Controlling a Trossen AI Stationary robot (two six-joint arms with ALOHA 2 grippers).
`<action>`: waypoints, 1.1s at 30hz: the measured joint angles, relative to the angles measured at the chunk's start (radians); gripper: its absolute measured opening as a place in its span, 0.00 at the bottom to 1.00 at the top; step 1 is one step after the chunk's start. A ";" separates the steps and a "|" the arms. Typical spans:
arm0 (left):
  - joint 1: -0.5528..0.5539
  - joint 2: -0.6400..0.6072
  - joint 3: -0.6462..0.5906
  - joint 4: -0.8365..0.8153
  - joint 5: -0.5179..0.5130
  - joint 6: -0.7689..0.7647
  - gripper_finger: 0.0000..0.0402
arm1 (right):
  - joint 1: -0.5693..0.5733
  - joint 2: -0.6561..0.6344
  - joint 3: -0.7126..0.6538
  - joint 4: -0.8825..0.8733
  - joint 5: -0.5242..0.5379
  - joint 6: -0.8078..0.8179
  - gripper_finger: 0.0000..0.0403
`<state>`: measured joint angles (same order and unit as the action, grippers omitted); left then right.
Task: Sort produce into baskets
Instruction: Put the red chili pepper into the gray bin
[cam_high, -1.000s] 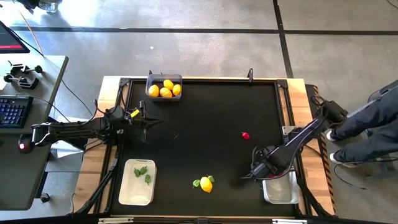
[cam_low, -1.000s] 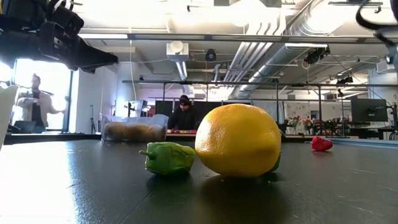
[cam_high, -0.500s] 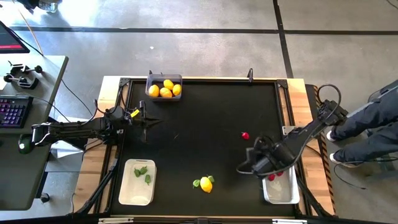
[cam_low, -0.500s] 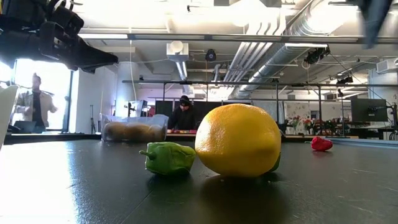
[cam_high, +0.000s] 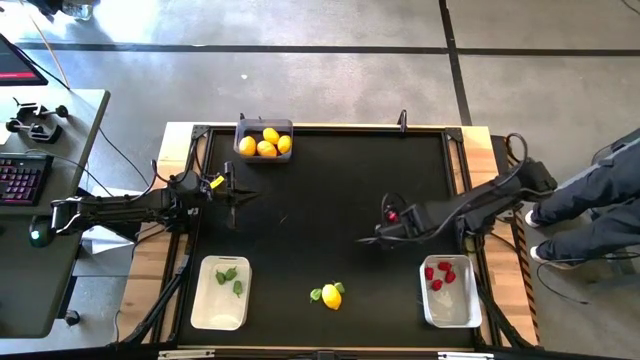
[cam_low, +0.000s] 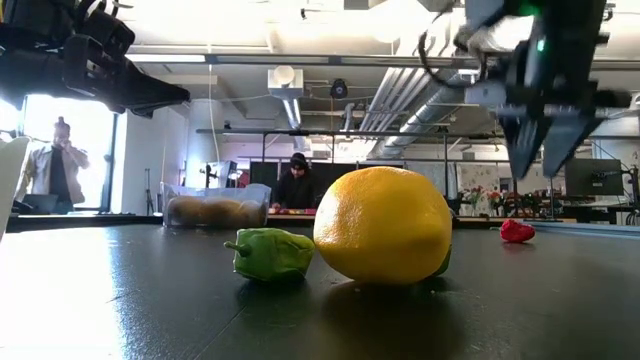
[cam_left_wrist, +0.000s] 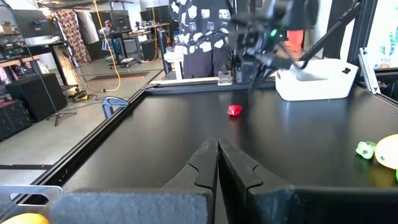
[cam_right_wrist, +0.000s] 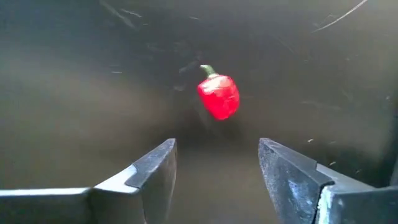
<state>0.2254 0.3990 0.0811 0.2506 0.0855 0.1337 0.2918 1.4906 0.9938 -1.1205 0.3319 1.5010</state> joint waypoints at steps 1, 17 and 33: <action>0.000 0.000 0.000 0.000 0.000 0.000 0.00 | -0.019 0.000 -0.023 0.020 -0.012 -0.032 0.54; 0.000 0.000 0.000 0.000 0.000 0.000 0.00 | -0.176 0.000 -0.139 0.199 -0.051 -0.307 0.54; 0.000 0.000 0.000 0.000 0.000 0.000 0.00 | -0.218 0.000 -0.139 0.208 -0.052 -0.423 0.54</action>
<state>0.2256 0.3988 0.0811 0.2507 0.0853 0.1337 0.0740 1.4910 0.8549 -0.9128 0.2799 1.0784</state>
